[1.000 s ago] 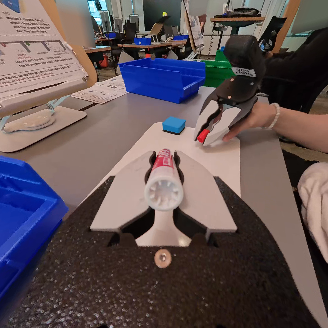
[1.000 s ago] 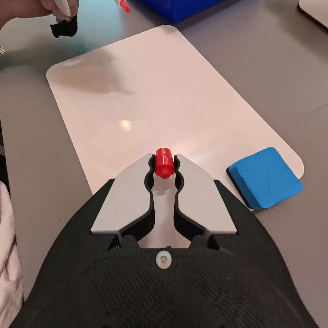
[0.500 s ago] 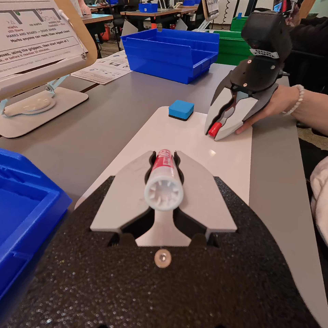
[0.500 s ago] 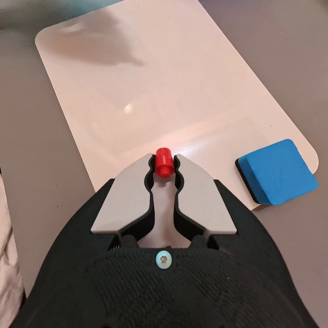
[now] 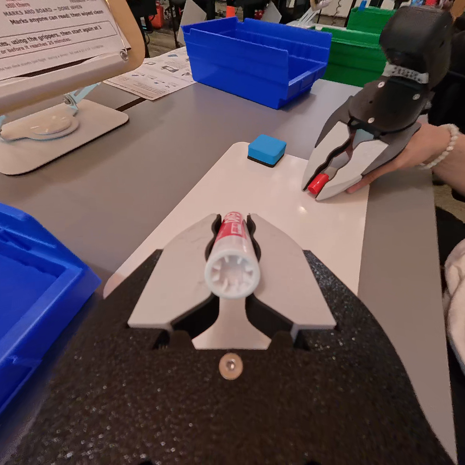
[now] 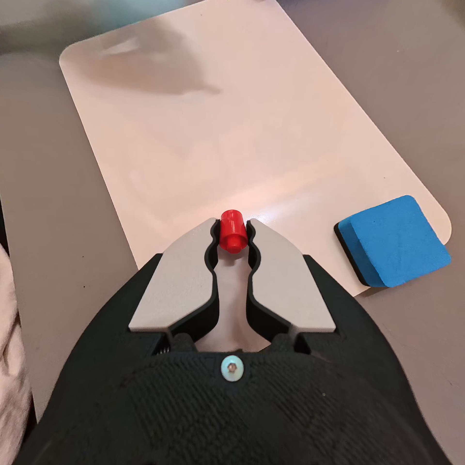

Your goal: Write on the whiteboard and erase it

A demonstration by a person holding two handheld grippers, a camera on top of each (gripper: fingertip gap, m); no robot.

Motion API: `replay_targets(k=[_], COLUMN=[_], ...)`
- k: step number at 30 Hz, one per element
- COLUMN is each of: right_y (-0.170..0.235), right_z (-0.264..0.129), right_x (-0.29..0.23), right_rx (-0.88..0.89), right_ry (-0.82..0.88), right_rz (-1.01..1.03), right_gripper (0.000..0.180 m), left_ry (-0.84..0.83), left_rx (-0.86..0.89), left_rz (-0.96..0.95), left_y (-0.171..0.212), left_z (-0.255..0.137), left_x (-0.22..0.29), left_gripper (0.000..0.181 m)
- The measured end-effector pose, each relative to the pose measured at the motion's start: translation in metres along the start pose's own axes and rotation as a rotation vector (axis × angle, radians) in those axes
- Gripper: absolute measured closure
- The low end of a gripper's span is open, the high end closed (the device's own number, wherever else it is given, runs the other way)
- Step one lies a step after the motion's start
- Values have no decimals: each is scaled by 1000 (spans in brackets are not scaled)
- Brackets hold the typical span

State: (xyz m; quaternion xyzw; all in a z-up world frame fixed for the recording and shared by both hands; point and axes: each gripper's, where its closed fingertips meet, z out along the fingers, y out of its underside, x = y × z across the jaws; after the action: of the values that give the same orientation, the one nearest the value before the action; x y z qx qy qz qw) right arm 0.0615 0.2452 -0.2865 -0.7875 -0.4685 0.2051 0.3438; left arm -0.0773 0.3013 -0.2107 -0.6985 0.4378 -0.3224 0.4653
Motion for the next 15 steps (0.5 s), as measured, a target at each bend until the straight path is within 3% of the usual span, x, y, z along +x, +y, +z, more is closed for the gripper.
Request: replay_targets(k=[1,15], right_y=[0,-1], right_z=[0,0], right_x=[0,0], right_rx=[3,12], right_ry=[-1,-6], right_rz=[-1,-5], right_gripper=[160,160], left_ry=[19,23], left_rx=[12,-40], left_rz=[-18,-24], left_y=[-1,12], left_z=[-1,-4], left_x=[1,-4], left_gripper=[162,162])
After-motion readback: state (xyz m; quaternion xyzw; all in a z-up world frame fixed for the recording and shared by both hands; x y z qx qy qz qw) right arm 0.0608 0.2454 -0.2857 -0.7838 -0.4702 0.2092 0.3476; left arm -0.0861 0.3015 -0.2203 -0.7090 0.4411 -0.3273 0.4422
